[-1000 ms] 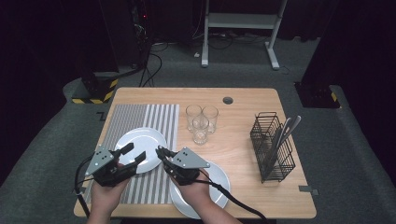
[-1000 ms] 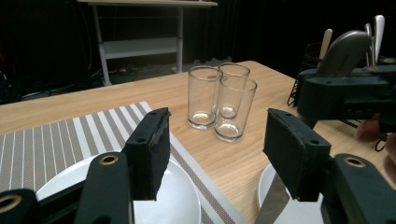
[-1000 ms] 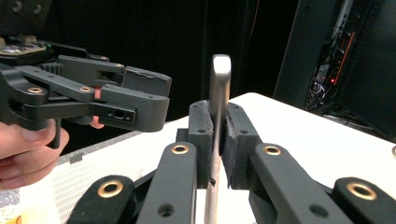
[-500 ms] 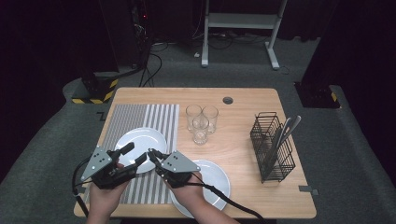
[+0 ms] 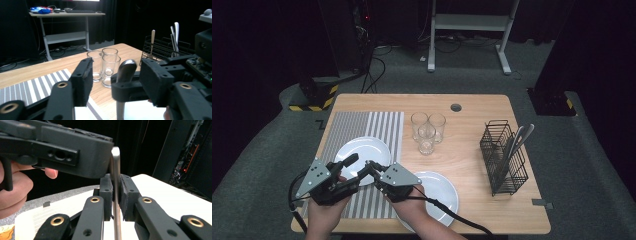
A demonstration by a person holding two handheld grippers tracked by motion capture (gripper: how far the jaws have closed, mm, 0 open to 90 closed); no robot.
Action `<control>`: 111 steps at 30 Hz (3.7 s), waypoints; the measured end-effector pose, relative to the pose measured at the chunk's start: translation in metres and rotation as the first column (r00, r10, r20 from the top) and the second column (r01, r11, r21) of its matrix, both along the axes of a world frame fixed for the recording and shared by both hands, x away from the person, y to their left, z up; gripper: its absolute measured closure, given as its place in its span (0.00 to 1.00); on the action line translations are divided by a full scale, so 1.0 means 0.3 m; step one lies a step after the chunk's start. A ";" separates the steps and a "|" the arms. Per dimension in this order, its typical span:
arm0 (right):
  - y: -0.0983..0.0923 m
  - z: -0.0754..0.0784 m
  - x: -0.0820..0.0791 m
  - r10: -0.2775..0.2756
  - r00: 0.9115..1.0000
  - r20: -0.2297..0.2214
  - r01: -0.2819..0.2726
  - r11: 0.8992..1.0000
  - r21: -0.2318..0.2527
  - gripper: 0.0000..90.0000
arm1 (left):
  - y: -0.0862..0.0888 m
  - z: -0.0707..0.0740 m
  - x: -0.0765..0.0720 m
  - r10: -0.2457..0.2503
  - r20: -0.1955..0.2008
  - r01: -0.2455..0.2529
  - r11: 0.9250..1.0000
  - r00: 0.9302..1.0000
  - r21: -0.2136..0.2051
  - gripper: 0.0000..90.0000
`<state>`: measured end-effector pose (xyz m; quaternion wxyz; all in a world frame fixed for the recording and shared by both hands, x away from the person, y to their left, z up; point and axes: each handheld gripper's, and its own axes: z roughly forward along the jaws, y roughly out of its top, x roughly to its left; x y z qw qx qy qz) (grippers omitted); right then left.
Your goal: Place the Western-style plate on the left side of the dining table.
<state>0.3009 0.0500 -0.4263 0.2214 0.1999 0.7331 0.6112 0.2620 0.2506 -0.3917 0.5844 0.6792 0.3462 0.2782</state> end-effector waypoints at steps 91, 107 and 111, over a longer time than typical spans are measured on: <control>-0.096 -0.062 0.019 -0.037 0.994 -0.104 0.037 0.999 0.003 0.81 | 0.037 -0.079 0.032 0.144 -0.078 -0.143 0.990 0.986 0.015 0.79; -0.359 -0.097 0.060 -0.214 0.972 -0.100 0.214 0.977 -0.011 0.79 | 0.109 -0.100 0.062 0.160 -0.148 -0.164 0.986 0.976 -0.016 0.78; -0.431 -0.122 0.078 -0.274 0.956 -0.109 0.273 0.962 -0.021 0.78 | 0.118 -0.105 0.065 0.159 -0.148 -0.163 0.986 0.976 -0.013 0.77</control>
